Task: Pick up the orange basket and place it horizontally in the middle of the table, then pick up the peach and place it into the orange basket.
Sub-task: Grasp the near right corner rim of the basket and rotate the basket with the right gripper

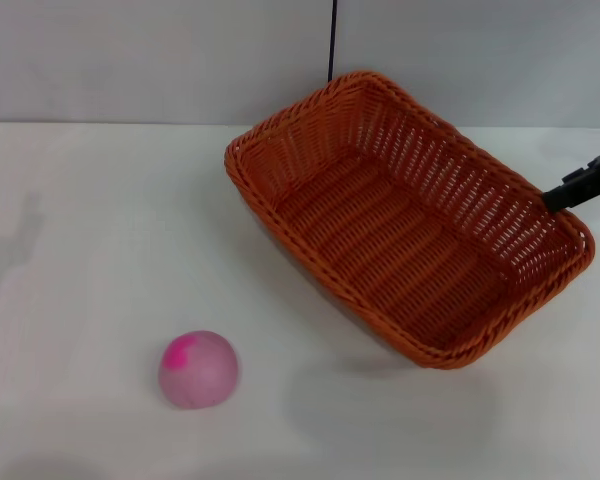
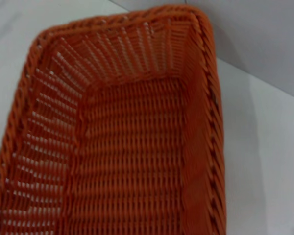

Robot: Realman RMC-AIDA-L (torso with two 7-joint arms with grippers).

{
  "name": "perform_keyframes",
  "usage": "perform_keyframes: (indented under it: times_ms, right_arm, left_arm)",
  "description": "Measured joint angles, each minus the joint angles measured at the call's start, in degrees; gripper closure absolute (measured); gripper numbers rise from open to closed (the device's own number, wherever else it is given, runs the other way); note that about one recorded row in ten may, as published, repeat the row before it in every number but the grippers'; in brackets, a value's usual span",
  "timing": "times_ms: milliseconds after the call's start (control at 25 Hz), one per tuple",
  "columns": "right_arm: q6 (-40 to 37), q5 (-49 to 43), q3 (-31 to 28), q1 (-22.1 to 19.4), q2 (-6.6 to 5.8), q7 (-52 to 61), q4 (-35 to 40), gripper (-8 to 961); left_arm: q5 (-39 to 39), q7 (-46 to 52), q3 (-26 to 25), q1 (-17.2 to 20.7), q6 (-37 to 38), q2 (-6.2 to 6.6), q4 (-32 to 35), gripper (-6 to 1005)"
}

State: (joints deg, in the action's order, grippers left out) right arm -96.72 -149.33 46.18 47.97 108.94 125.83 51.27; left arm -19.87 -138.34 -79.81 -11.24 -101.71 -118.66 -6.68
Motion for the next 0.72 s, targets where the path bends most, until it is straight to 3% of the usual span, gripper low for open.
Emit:
perform_keyframes:
  times_ms: [640, 720]
  right_arm:
    - [6.5, -0.9, 0.8, -0.3, 3.66, -1.6, -4.0, 466]
    - [7.1, -0.9, 0.8, -0.6, 4.0, -2.4, -3.4, 542]
  left_arm:
    - [0.0, 0.0, 0.0, 0.2, 0.0, 0.0, 0.0, 202]
    - [0.0, 0.0, 0.0, 0.2, 0.0, 0.0, 0.0, 203]
